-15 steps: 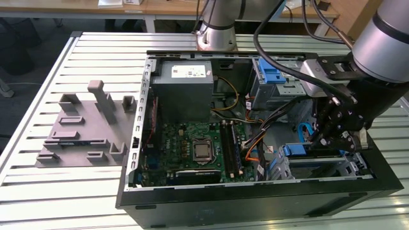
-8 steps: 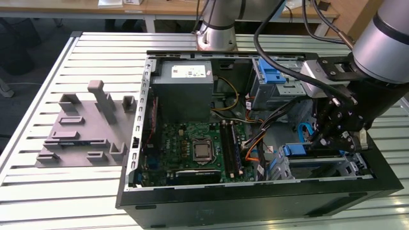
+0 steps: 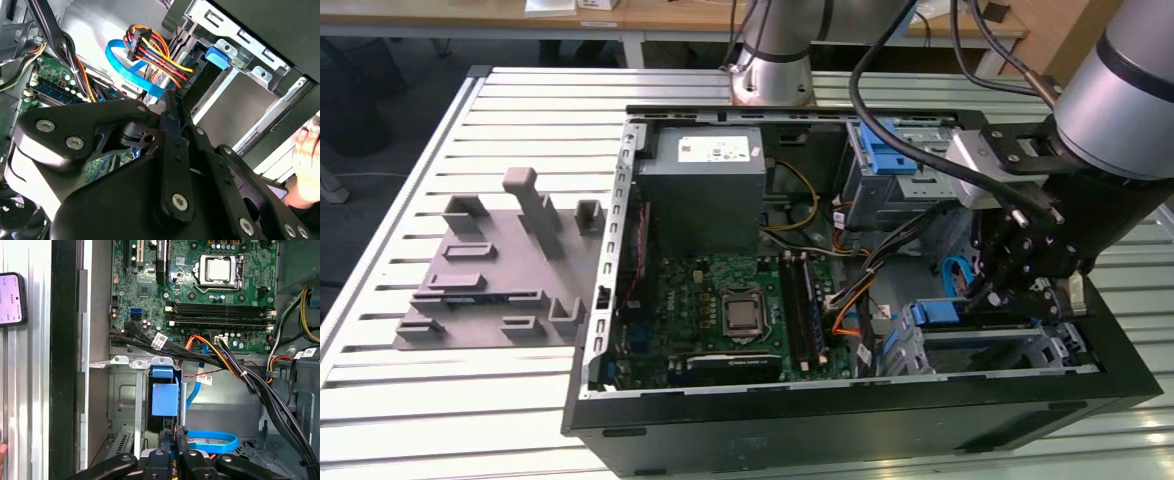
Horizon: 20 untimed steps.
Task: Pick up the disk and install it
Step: 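Insert the second disk wire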
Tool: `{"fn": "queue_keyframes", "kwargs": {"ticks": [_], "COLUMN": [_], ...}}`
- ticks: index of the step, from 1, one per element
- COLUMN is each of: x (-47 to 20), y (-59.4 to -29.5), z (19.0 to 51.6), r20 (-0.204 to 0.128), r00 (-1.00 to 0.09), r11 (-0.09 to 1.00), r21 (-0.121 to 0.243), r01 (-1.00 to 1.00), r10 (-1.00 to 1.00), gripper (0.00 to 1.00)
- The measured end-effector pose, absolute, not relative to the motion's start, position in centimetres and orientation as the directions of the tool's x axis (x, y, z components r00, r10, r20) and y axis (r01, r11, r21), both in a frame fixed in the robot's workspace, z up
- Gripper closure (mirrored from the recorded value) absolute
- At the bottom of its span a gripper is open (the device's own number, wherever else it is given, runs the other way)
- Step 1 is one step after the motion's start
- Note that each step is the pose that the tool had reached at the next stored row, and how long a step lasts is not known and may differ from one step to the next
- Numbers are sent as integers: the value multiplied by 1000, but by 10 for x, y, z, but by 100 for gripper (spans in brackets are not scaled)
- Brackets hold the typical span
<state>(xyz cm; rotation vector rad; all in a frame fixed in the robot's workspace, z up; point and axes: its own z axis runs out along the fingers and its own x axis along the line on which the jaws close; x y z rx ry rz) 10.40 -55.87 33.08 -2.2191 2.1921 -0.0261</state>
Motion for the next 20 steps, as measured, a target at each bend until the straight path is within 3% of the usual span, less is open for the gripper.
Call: {"fn": "queue_keyframes", "kwargs": {"ticks": [5,6,15,17,19,20], "x": [104,104,104,104,104,104], "y": [-559,-559,-559,-559,-559,-559], "z": [331,331,345,345,345,345], "r20": [-4,-4,-4,-4,-4,-4], "r00": [12,12,12,12,12,12], "r11": [-12,-12,-12,-12,-12,-12], "r21": [-28,-28,-27,-26,-26,-26], "r01": [-1000,-1000,-1000,-1000,-1000,-1000], "r10": [-1000,-1000,-1000,-1000,-1000,-1000], "gripper": [83,76,76,78,89,89]}}
